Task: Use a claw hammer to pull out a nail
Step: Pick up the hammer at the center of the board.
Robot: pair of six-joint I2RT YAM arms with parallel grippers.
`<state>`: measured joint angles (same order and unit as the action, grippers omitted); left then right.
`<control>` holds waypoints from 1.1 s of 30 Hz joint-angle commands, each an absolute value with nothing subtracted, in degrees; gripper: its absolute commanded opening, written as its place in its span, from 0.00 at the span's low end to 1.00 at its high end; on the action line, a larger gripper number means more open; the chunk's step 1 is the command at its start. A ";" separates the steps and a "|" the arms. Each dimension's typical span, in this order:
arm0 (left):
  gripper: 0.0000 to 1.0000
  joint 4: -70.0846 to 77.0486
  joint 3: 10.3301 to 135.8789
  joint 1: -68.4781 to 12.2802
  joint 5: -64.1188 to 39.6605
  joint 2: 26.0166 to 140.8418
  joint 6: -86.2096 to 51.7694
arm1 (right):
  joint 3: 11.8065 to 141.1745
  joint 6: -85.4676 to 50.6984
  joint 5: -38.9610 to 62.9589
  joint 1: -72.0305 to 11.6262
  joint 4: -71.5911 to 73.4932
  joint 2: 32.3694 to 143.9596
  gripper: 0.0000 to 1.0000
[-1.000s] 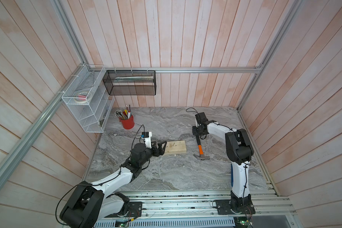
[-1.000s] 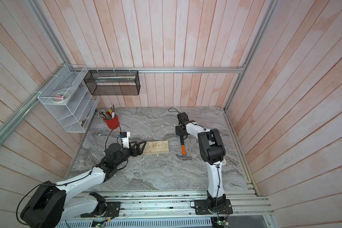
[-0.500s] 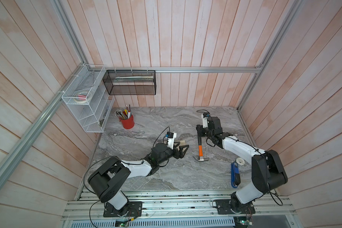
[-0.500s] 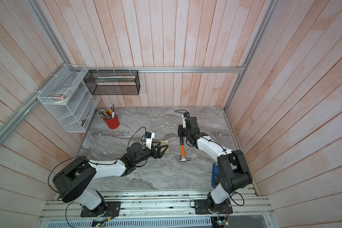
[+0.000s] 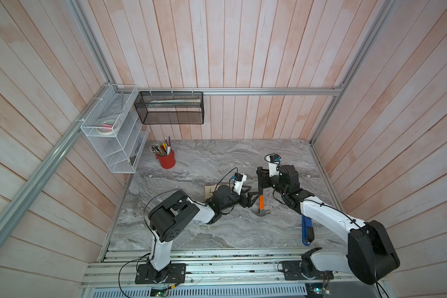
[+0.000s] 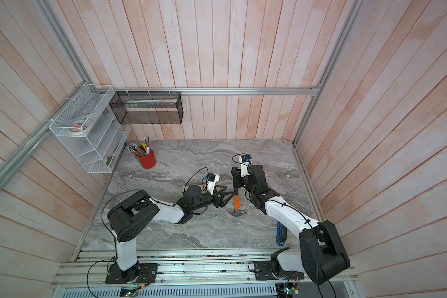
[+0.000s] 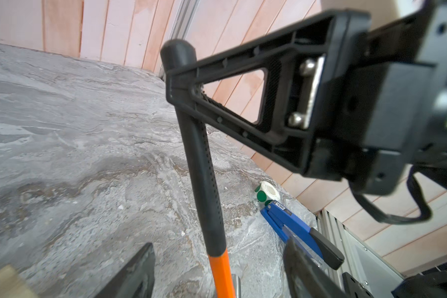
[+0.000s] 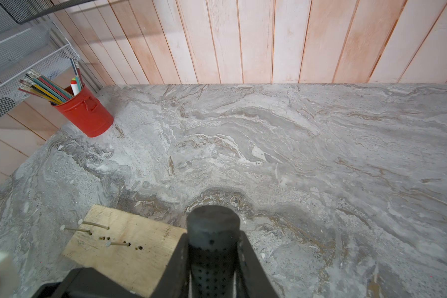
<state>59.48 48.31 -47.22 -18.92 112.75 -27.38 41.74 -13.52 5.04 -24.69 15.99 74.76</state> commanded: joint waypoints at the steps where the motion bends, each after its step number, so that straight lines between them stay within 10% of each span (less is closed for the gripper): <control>1: 0.76 63.28 49.73 -47.98 -21.62 114.88 -26.09 | 40.67 -15.29 6.43 -25.14 19.93 72.63 0.00; 24: 0.18 69.62 48.95 -48.82 -20.89 117.76 -23.02 | 32.63 -18.32 5.06 -26.81 23.83 64.64 0.00; 26: 0.17 70.87 48.05 -48.79 -21.15 117.07 -22.11 | 33.26 -18.78 2.42 -26.81 20.58 64.85 0.11; 27: 0.01 71.29 47.61 -48.83 -21.27 116.77 -21.57 | 33.90 -19.58 0.55 -26.82 18.36 65.25 0.17; 33: 0.00 73.20 46.68 -48.86 -21.98 116.47 -19.69 | 36.99 -20.85 -2.34 -26.89 12.03 67.93 0.34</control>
